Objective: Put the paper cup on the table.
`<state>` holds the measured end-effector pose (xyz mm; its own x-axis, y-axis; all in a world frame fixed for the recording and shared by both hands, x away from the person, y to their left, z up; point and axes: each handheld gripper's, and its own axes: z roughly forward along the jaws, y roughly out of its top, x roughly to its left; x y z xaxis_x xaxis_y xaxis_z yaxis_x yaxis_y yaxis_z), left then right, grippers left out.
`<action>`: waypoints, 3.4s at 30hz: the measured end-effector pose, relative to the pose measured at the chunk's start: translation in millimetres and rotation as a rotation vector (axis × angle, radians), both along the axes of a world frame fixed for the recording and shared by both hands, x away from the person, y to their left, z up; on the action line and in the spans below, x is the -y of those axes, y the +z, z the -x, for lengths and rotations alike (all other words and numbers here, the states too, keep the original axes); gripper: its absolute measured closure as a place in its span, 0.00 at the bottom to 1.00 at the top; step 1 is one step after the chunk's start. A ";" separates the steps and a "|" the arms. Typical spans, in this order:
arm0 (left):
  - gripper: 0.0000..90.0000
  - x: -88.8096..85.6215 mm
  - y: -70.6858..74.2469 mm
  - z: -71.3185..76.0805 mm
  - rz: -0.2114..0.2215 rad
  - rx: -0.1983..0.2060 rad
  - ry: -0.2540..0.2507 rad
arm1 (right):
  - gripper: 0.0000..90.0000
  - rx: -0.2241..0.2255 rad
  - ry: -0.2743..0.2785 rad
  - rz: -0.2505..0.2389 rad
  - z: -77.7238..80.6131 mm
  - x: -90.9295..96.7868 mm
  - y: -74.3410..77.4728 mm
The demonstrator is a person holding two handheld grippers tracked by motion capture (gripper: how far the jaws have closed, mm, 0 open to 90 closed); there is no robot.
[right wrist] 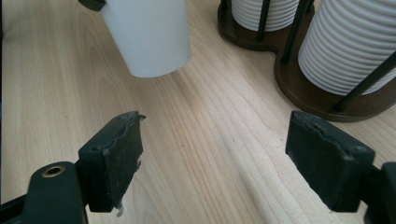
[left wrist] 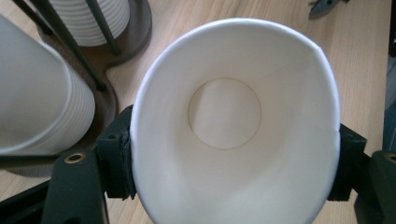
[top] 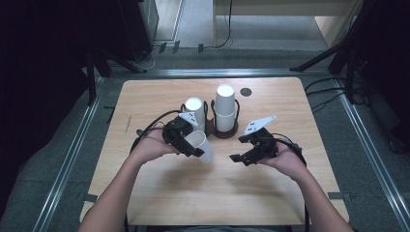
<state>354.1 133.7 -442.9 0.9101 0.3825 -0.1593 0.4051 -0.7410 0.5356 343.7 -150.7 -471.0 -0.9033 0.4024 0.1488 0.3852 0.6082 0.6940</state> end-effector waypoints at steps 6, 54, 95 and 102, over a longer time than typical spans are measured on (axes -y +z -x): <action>0.27 -7.8 -0.7 1.6 -0.012 0.010 -0.002 | 0.21 0.017 -0.016 -0.002 0.0 3.5 1.2; 0.27 -108.6 1.1 -5.1 -0.012 -0.021 0.226 | 0.21 0.071 -0.147 -0.007 -21.7 19.8 2.4; 0.26 -166.7 3.8 -84.0 -0.211 -0.061 0.555 | 0.21 0.055 -0.150 0.035 -22.1 22.2 -3.6; 0.25 -164.6 -8.8 -92.5 -0.247 -0.092 0.568 | 0.21 0.053 -0.150 0.037 -21.7 20.7 -4.1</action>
